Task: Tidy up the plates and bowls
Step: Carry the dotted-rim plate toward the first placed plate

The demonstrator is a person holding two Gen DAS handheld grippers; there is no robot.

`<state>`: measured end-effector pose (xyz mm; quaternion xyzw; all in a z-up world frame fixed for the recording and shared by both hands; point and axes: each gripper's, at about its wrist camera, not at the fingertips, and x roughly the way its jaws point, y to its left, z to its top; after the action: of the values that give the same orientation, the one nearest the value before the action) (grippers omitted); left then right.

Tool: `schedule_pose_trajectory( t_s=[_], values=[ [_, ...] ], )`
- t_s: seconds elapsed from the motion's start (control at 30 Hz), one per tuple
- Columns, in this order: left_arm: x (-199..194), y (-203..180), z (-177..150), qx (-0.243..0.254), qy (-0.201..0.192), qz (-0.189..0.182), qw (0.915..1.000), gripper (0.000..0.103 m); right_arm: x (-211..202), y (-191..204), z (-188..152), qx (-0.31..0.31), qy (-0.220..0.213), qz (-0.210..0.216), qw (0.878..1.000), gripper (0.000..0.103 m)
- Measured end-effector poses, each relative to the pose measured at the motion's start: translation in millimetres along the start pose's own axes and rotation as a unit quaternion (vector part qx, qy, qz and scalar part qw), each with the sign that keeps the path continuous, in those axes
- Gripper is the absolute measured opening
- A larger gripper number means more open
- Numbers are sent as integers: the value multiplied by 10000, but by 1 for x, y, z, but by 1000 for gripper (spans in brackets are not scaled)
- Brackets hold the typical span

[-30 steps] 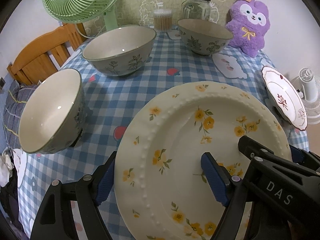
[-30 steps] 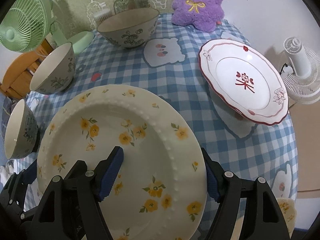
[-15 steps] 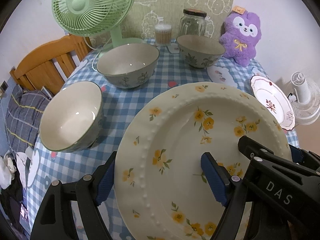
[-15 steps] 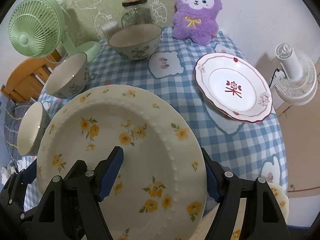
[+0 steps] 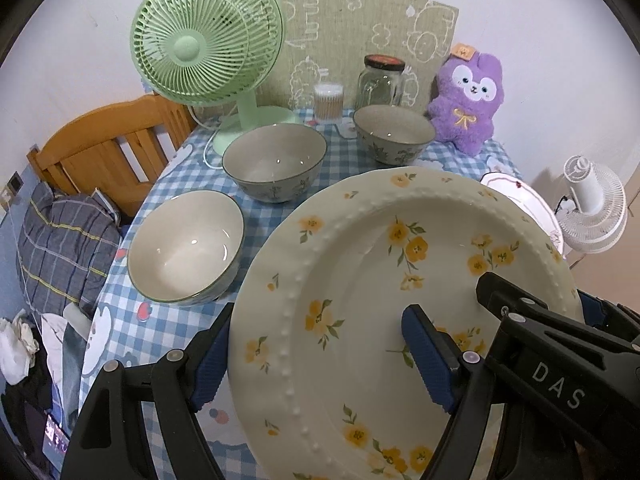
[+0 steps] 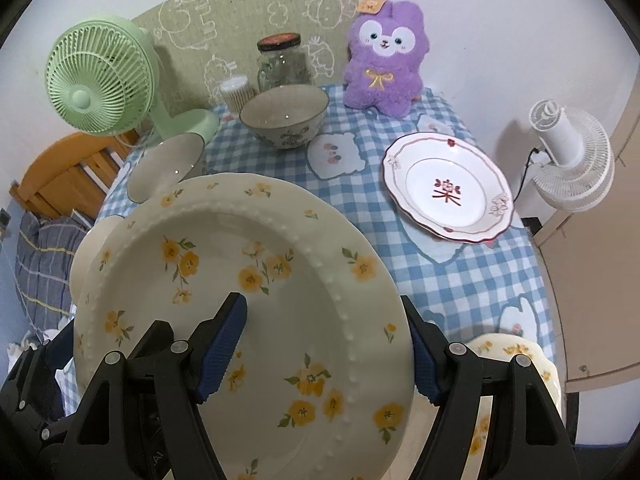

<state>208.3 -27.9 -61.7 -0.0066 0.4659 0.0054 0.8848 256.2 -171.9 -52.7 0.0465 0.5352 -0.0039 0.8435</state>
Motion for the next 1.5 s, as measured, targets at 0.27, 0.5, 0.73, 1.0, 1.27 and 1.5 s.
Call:
schedule_pose_trajectory(
  t_s=[0.27, 0.5, 0.73, 1.0, 1.27, 1.5],
  values=[
    [-25, 1, -5, 210, -224, -203, 9993, 82, -32, -1, -14, 230, -216, -147, 9994, 76],
    [-43, -6, -15, 427, -338, -407, 9977, 82, -56, -12, -31, 467, -326, -314, 9979, 76],
    [-57, -23, -27, 573, -387, -569, 9960, 82, -71, -32, -46, 582, -387, -385, 9968, 76],
    [-66, -52, -42, 533, -407, -514, 9964, 82, -78, -66, -57, 527, -347, -309, 9975, 76],
    [-68, -87, -55, 363, -328, -438, 9978, 82, -76, -104, -63, 408, -246, -234, 9986, 76],
    [-61, -117, -68, 248, -171, -385, 9988, 82, -65, -136, -70, 301, -80, -212, 9993, 76]
  ],
)
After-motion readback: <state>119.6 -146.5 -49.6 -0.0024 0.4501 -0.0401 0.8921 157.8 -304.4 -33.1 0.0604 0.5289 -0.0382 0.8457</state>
